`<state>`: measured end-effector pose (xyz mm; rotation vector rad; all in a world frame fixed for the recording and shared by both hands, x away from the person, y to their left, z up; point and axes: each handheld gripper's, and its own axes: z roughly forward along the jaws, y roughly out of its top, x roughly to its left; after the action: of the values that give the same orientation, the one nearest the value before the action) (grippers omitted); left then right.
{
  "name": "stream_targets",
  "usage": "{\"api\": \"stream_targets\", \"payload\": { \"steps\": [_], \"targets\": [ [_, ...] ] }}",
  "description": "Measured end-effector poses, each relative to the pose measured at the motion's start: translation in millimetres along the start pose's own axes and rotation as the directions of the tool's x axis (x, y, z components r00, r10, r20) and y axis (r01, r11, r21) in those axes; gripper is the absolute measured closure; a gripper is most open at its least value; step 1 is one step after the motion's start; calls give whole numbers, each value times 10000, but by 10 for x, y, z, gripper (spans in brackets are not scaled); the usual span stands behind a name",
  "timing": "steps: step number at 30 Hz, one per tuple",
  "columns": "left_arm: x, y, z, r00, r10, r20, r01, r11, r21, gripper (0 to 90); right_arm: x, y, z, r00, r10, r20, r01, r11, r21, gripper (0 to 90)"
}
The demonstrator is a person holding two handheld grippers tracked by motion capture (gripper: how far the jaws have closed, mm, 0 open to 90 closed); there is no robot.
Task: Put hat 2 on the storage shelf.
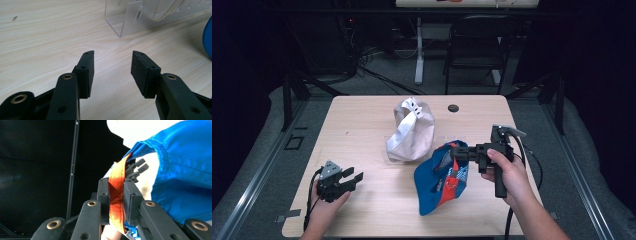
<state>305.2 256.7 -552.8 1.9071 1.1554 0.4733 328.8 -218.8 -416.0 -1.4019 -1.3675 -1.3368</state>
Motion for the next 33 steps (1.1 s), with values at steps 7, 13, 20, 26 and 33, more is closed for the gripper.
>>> {"api": "stream_targets", "payload": {
  "steps": [7,13,20,26,33],
  "targets": [
    [0,-1,-7,10000,-18,-17,18,10000,-38,539,198,67,-180,9997,-257,-55,254,9984,-503,777],
    [-5,0,1,10000,-27,-1,27,10000,-31,538,344,165,-377,9994,-325,107,336,9922,-1201,777],
    [-3,1,-1,10000,-21,-1,21,10000,-6,538,513,339,-422,9990,-317,314,363,9863,-1610,776],
    [10,-2,-8,10000,-59,18,59,10000,8,537,631,512,-412,9976,-388,572,495,9784,-2009,776],
    [7,-5,2,10000,-55,20,55,10000,-31,538,708,722,-381,9965,-413,721,566,9726,-2253,776]
  ]
}}
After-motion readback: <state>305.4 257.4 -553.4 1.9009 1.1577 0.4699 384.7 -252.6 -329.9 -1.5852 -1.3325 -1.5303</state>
